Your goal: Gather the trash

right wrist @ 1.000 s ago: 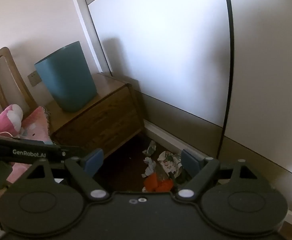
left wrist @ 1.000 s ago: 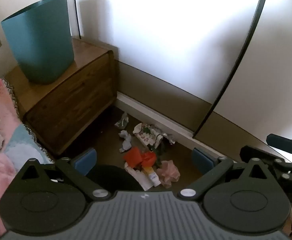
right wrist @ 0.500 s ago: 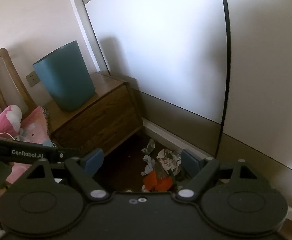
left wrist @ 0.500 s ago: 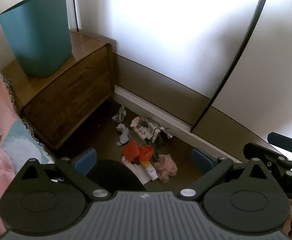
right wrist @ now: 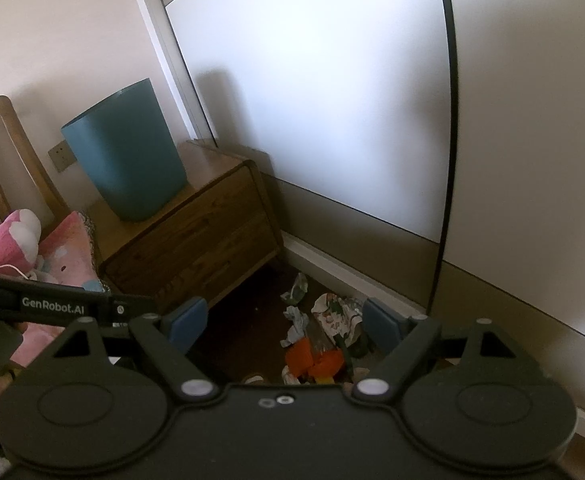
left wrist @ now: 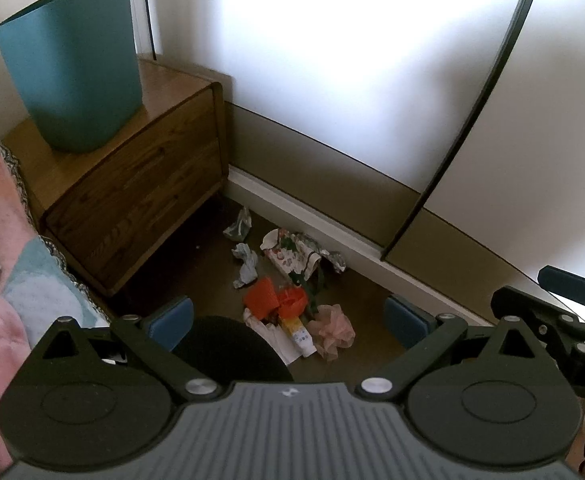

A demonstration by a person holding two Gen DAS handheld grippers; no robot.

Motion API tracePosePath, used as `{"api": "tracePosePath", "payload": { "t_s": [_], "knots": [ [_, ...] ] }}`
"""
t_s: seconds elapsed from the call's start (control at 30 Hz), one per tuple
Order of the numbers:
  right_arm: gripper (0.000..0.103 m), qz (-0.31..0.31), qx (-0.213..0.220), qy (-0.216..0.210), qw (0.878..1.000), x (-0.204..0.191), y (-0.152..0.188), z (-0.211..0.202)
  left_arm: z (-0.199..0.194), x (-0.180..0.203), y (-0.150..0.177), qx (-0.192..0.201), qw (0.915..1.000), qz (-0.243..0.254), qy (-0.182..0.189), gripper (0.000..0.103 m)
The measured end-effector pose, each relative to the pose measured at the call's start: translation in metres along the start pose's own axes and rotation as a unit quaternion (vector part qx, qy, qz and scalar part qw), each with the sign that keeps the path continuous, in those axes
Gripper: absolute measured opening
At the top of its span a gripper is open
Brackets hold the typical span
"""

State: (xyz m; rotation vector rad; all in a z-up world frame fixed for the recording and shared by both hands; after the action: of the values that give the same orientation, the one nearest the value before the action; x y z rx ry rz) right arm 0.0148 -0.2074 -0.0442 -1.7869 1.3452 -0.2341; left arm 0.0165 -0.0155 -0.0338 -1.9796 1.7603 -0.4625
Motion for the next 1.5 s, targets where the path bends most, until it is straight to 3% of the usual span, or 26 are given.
{"api": "tracePosePath", "payload": {
  "t_s": [1.5],
  "knots": [
    [0.084, 0.008, -0.007, 0.004, 1.000, 0.003, -0.003, 0.003, 0.013, 0.002, 0.000, -0.015, 0.9998, 0.001, 0.012, 0.102]
  ]
}}
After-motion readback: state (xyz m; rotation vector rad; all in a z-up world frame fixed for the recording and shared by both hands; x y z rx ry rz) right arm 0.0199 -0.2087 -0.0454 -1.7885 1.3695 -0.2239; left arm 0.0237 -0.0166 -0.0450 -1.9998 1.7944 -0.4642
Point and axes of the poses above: each gripper's, at about its wrist camera, not at the fingertips, and z roughly the way its jaws point, x to its right, y to its underside, the point moved 3 cm from there along z, roughly the way its jaws point, and after that the axes turned 8 degrees about -y, right-handed, at the moved point
